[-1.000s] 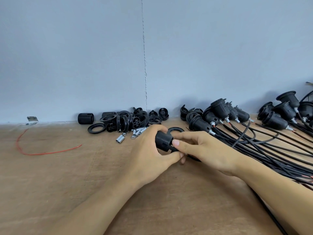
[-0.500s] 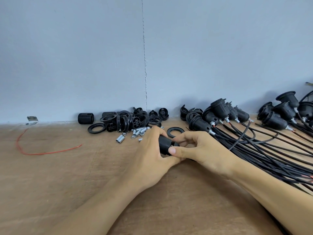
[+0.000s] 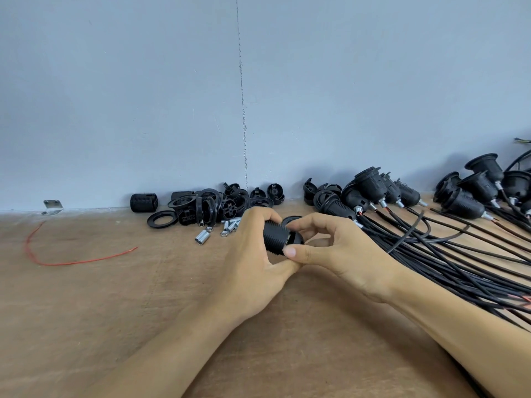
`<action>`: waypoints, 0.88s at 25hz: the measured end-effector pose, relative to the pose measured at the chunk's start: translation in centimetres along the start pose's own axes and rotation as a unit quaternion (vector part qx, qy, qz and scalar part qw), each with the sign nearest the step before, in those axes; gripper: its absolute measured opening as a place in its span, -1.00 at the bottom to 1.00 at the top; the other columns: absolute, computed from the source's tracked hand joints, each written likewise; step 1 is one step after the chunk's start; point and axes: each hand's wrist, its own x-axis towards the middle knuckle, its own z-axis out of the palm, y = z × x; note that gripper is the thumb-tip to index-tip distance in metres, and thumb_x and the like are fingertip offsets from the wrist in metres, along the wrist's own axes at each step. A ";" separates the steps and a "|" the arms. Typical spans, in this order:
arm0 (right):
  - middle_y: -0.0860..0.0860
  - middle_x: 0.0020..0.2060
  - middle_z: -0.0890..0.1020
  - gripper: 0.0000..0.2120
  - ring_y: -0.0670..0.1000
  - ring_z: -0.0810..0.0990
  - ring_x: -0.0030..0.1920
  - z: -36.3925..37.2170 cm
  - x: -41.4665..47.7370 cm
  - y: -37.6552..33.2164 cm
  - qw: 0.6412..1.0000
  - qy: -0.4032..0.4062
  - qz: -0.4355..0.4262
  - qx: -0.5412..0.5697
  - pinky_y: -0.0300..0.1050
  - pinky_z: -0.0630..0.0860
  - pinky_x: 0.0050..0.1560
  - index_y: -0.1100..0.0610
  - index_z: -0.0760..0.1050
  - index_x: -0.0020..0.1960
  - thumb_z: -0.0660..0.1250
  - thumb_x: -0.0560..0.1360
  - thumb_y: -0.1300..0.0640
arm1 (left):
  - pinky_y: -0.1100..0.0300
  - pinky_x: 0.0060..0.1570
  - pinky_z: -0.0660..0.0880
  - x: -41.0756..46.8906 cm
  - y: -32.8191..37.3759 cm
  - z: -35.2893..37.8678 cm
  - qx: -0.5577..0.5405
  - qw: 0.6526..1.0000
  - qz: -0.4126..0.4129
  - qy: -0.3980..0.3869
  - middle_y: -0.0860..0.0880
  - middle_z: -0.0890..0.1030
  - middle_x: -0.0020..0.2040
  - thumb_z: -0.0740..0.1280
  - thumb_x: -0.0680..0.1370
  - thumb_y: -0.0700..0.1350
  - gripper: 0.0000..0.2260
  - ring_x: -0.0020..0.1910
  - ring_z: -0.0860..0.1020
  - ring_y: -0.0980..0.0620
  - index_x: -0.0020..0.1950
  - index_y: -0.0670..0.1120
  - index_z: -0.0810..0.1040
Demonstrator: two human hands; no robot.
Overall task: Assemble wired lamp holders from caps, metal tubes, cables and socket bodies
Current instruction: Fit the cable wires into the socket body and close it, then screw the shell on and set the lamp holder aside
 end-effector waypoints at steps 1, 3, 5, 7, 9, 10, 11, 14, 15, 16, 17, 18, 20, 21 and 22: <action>-0.01 -0.18 0.71 -0.69 -0.02 0.71 -0.16 -0.2 0.0 0.1 1.000 0.007 -0.004 -0.025 -0.25 0.57 -0.07 -0.05 0.65 0.04 0.60 0.32 0.07 | 0.42 -0.04 0.40 0.0 -0.1 0.1 0.005 1.000 0.001 -0.015 0.23 0.45 0.10 0.48 0.39 0.08 -0.54 0.06 0.47 0.25 0.18 0.27 0.33; -0.07 -0.22 0.72 -0.68 -0.06 0.70 -0.18 -0.5 0.0 0.3 0.996 0.017 -0.020 -0.087 -0.27 0.55 -0.06 -0.10 0.60 0.07 0.59 0.39 0.14 | 0.41 0.12 0.39 -0.1 -0.4 0.1 0.012 0.999 -0.010 -0.049 0.29 0.41 0.23 0.50 0.46 0.03 -0.44 0.21 0.45 0.27 0.33 0.28 0.28; -0.17 -0.15 0.70 -0.64 -0.16 0.67 -0.14 -0.6 -0.1 0.4 0.988 0.035 -0.053 -0.138 -0.36 0.50 -0.05 -0.21 0.59 0.04 0.59 0.39 0.15 | 0.38 0.20 0.38 -0.1 -0.7 0.0 0.002 0.998 -0.021 -0.062 0.29 0.45 0.26 0.48 0.48 -0.04 -0.45 0.24 0.47 0.27 0.38 0.21 0.32; -0.24 -0.04 0.64 -0.59 -0.18 0.62 -0.01 -0.6 -0.1 0.5 0.973 0.060 -0.102 -0.196 -0.41 0.45 0.02 -0.29 0.57 0.00 0.60 0.37 0.16 | 0.38 0.21 0.37 0.1 -0.7 -0.3 -0.018 0.998 -0.026 -0.057 0.27 0.51 0.23 0.42 0.44 -0.07 -0.48 0.23 0.48 0.28 0.38 0.15 0.40; -0.25 0.01 0.58 -0.58 -0.16 0.59 0.06 -0.5 0.0 0.7 0.960 0.065 -0.134 -0.238 -0.33 0.47 0.13 -0.27 0.56 0.01 0.59 0.37 0.19 | 0.36 0.20 0.40 0.3 -0.5 -0.4 -0.031 0.998 -0.038 -0.050 0.25 0.56 0.18 0.37 0.39 -0.04 -0.51 0.21 0.49 0.29 0.33 0.13 0.48; -0.26 0.02 0.56 -0.56 -0.15 0.58 0.06 -0.5 0.0 0.8 0.955 0.063 -0.144 -0.251 -0.32 0.48 0.14 -0.26 0.54 0.02 0.57 0.37 0.21 | 0.37 0.19 0.40 0.3 -0.4 -0.5 -0.032 0.998 -0.039 -0.046 0.25 0.57 0.16 0.37 0.39 -0.01 -0.54 0.19 0.50 0.29 0.30 0.13 0.52; -0.26 0.02 0.55 -0.55 -0.16 0.58 0.06 -0.6 0.0 0.9 0.951 0.063 -0.151 -0.262 -0.33 0.47 0.14 -0.27 0.52 0.03 0.56 0.38 0.22 | 0.40 0.16 0.40 0.3 -0.4 -0.4 -0.032 0.998 -0.036 -0.042 0.24 0.58 0.13 0.38 0.40 0.02 -0.59 0.17 0.51 0.28 0.26 0.13 0.54; -0.23 0.03 0.56 -0.59 -0.16 0.58 0.06 -0.9 0.0 1.2 0.944 0.062 -0.163 -0.281 -0.38 0.44 0.12 -0.20 0.56 0.09 0.56 0.39 0.19 | 0.36 0.15 0.42 0.4 -0.3 -0.4 -0.043 0.998 -0.029 -0.045 0.21 0.61 0.09 0.39 0.43 0.05 -0.68 0.14 0.54 0.23 0.18 0.15 0.55; -0.21 0.04 0.57 -0.62 -0.16 0.58 0.07 -1.0 0.0 1.3 0.942 0.061 -0.167 -0.285 -0.38 0.43 0.12 -0.14 0.59 0.11 0.57 0.39 0.17 | 0.34 0.15 0.43 0.4 -0.4 -0.4 -0.048 0.997 -0.032 -0.048 0.21 0.61 0.08 0.39 0.44 0.05 -0.69 0.13 0.55 0.23 0.18 0.16 0.55; -0.21 0.04 0.57 -0.63 -0.16 0.58 0.07 -1.0 0.0 1.3 0.940 0.061 -0.173 -0.288 -0.39 0.42 0.12 -0.10 0.60 0.13 0.58 0.39 0.17 | 0.33 0.14 0.44 0.4 -0.4 -0.4 -0.053 0.997 -0.038 -0.052 0.20 0.63 0.07 0.39 0.44 0.05 -0.69 0.12 0.55 0.22 0.18 0.17 0.55; -0.20 0.04 0.57 -0.63 -0.16 0.58 0.07 -1.0 0.0 1.4 0.938 0.062 -0.181 -0.290 -0.40 0.42 0.12 -0.07 0.62 0.14 0.58 0.39 0.17 | 0.33 0.12 0.45 0.4 -0.5 -0.4 -0.059 0.996 -0.043 -0.057 0.20 0.64 0.05 0.39 0.44 0.05 -0.69 0.11 0.56 0.22 0.18 0.17 0.55; -0.20 0.03 0.58 -0.63 -0.15 0.58 0.07 -1.0 0.0 1.4 0.936 0.065 -0.189 -0.291 -0.40 0.42 0.12 -0.05 0.62 0.14 0.58 0.39 0.17 | 0.34 0.09 0.46 0.4 -0.6 -0.4 -0.068 0.995 -0.047 -0.061 0.19 0.66 0.02 0.40 0.44 0.04 -0.70 0.09 0.58 0.22 0.18 0.18 0.55; -0.19 0.03 0.58 -0.64 -0.14 0.59 0.07 -0.9 -0.1 1.3 0.932 0.070 -0.203 -0.291 -0.37 0.44 0.13 -0.01 0.64 0.16 0.59 0.40 0.16 | 0.41 0.01 0.46 0.5 -0.8 -0.5 -0.092 0.992 -0.056 -0.060 0.20 0.67 -0.04 0.41 0.44 0.04 -0.72 0.03 0.60 0.22 0.14 0.19 0.56; -0.19 0.03 0.59 -0.64 -0.13 0.59 0.08 -0.9 -0.1 1.3 0.932 0.072 -0.207 -0.288 -0.32 0.47 0.14 -0.01 0.65 0.17 0.59 0.40 0.14 | 0.39 -0.01 0.48 0.5 -0.9 -0.6 -0.104 0.991 -0.061 -0.057 0.19 0.67 -0.05 0.41 0.44 0.04 -0.74 0.00 0.62 0.20 0.12 0.19 0.57; -0.19 0.03 0.59 -0.64 -0.13 0.59 0.09 -0.9 -0.1 1.2 0.934 0.070 -0.205 -0.283 -0.24 0.51 0.16 -0.01 0.65 0.18 0.59 0.40 0.12 | 0.33 0.00 0.52 0.6 -1.0 -0.6 -0.114 0.990 -0.066 -0.056 0.16 0.68 -0.06 0.42 0.44 0.04 -0.75 -0.03 0.64 0.18 0.11 0.20 0.58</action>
